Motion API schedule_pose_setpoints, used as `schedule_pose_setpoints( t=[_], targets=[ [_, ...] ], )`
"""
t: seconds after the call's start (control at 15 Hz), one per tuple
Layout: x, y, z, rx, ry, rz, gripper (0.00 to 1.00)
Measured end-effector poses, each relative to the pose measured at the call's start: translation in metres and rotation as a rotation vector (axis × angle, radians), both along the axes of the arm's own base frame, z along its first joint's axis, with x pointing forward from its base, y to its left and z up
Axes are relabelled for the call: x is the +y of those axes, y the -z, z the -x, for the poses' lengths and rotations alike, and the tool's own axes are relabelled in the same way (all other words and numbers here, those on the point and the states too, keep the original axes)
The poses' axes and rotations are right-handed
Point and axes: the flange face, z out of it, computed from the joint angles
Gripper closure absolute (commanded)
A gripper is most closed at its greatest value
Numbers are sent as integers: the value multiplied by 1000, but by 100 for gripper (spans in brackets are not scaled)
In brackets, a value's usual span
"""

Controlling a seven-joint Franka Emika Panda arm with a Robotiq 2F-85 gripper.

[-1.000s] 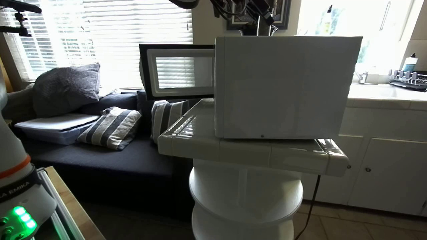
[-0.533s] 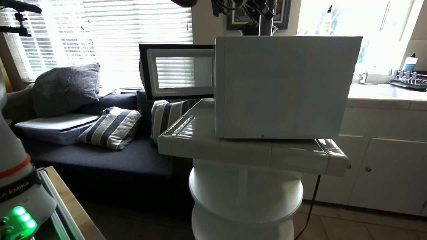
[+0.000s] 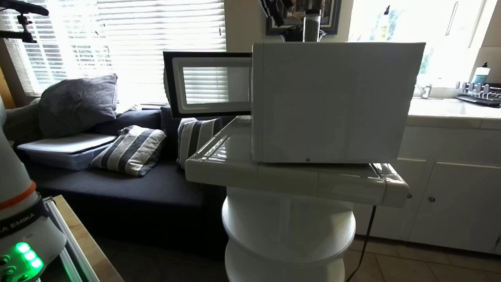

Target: Pick up the jar from the shelf and put it on top of the microwave.

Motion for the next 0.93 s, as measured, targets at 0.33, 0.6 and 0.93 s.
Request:
schedule_pose_setpoints(
  t=[0.33,0.6,0.93],
  targets=[
    [34,-35,43,65,-140,-208,0],
    [57,-46,81,180,-220,-372,0],
    [68,-47,100,275,-304,-428,0]
  ],
)
